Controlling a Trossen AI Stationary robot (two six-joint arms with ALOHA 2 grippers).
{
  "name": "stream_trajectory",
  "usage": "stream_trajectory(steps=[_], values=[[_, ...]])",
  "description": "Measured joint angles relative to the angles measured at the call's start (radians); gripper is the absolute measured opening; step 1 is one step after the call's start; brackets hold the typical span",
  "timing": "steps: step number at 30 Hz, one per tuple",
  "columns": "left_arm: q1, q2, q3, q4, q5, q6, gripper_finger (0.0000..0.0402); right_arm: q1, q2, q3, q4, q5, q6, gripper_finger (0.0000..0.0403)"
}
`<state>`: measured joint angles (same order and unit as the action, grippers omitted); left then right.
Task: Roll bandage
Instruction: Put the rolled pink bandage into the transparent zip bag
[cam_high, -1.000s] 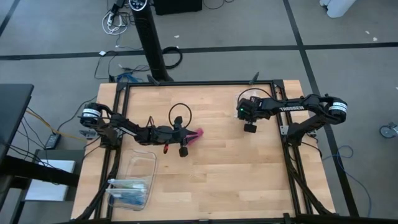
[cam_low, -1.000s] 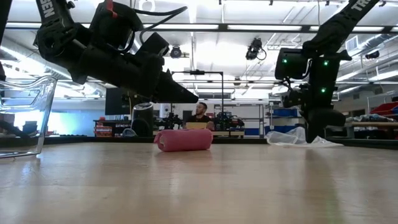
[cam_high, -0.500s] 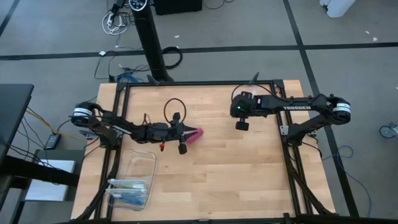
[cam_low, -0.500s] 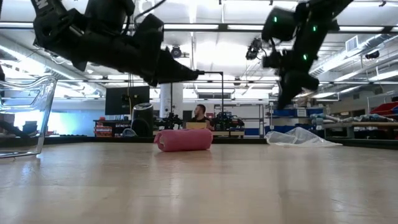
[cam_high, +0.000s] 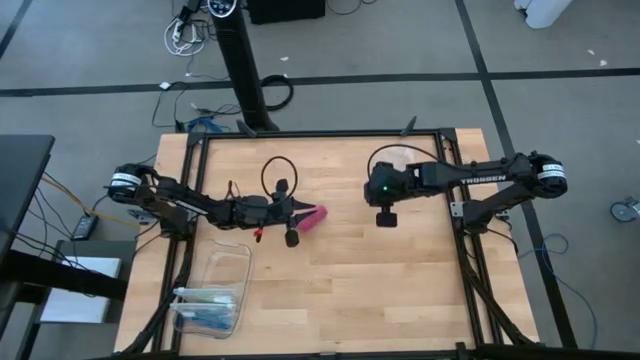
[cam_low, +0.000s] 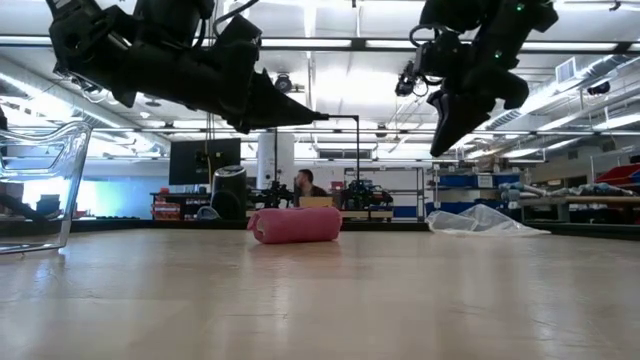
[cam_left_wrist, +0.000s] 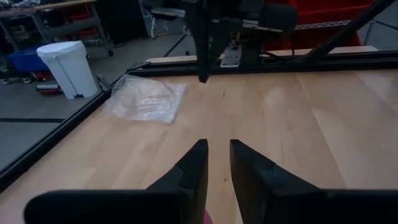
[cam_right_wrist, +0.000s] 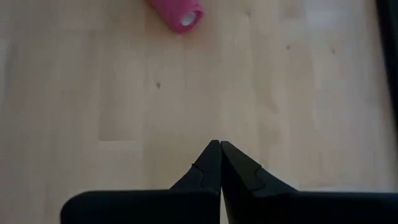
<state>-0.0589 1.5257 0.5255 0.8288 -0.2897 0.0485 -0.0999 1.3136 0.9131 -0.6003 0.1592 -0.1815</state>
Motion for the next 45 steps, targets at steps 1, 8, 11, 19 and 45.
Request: stream_trajectory(steps=[1, 8, 11, 19, 45], values=[[0.000, 0.000, 0.000, 0.000, 0.000, 0.001, 0.0074, 0.004, 0.000, 0.000, -0.003, -0.002, 0.007, 0.0001], [0.000, 0.000, 0.000, -0.019, -0.048, 0.001, 0.0074, 0.007, 0.010, -0.001, -0.061, -0.026, 0.098, 0.0040], [0.000, 0.000, 0.000, -0.053, -0.048, -0.004, 0.0074, -0.007, 0.009, -0.029, -0.049, -0.031, 0.101, 0.0071], [0.000, 0.000, 0.000, -0.103, -0.060, -0.001, 0.0074, -0.097, 0.010, -0.119, -0.004, -0.065, 0.076, 0.0137], [-0.001, 0.001, 0.000, -0.140, -0.038, -0.003, 0.0146, -0.231, 0.009, -0.290, 0.163, 0.082, 0.001, 0.0167]])
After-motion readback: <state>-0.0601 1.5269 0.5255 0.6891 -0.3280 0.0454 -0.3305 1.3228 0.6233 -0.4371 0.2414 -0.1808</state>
